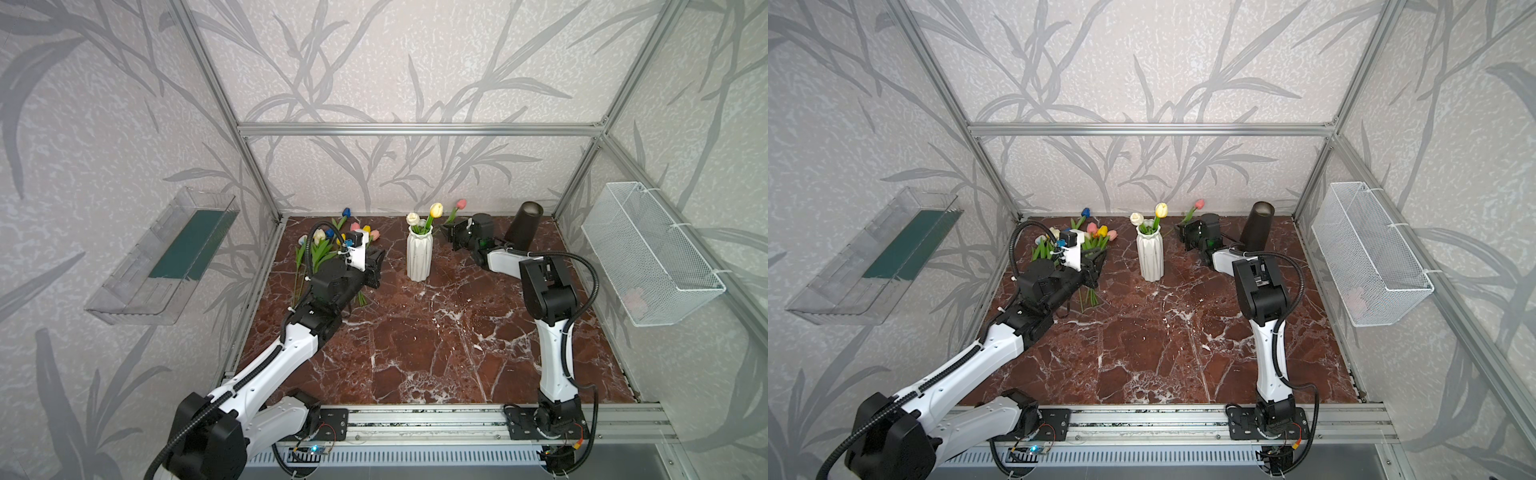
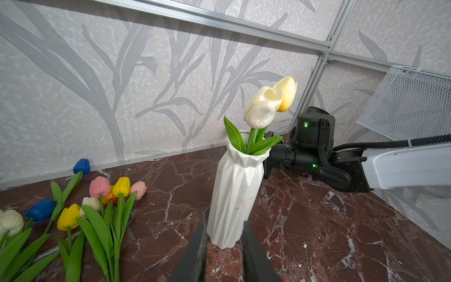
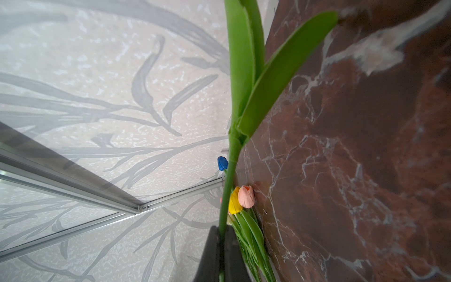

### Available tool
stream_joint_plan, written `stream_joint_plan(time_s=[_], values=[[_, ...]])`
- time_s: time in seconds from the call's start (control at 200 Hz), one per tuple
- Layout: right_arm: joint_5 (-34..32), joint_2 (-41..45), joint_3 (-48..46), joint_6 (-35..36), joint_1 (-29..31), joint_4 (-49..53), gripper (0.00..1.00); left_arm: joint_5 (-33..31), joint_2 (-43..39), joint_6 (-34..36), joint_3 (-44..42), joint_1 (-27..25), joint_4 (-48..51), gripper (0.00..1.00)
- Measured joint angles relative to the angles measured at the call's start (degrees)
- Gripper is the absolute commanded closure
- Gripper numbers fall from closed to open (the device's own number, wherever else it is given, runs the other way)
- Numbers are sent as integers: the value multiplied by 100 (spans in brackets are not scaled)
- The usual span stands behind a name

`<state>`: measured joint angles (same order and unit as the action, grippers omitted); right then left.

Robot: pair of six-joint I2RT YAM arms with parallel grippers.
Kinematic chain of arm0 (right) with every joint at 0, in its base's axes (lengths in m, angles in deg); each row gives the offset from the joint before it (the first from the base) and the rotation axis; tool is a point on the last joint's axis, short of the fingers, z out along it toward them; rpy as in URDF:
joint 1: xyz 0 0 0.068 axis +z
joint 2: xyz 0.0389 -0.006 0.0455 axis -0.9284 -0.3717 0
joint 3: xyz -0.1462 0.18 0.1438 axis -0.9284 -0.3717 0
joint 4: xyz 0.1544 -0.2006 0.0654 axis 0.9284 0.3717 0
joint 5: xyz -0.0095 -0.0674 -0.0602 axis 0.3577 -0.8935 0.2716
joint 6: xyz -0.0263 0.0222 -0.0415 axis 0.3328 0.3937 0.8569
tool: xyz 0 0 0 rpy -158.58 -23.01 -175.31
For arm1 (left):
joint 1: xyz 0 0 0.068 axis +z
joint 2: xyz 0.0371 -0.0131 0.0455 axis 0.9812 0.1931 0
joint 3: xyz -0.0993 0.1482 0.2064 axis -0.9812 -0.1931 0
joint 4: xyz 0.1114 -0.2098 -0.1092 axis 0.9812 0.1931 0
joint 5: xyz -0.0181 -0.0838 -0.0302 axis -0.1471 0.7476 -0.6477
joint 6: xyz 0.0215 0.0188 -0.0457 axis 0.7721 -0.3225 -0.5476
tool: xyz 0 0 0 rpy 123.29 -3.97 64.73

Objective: Arrange the flowers into the vase
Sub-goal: 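Grasp the pink tulip stem with the right gripper and lift it high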

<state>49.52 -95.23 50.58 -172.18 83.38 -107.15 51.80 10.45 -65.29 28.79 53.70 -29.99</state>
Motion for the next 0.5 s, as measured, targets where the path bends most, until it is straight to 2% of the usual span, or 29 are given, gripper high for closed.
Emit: stream_joint_plan(time_s=[0.19, 0.285, 0.385, 0.5], values=[[-245, 540, -120, 70, -28, 142, 100, 0, -4, 22, 0, -2, 2, 73], [-367, 1054, -118, 334, -26, 297, 100, -2, -15, 22, 0, -2, -22, 73], [-656, 1679, -111, 907, -7, 540, 100, 0, -15, 20, 0, -2, -66, 73], [-1207, 2376, 13, 1895, 98, 955, 100, 7, -13, 15, -7, -4, -136, 73]])
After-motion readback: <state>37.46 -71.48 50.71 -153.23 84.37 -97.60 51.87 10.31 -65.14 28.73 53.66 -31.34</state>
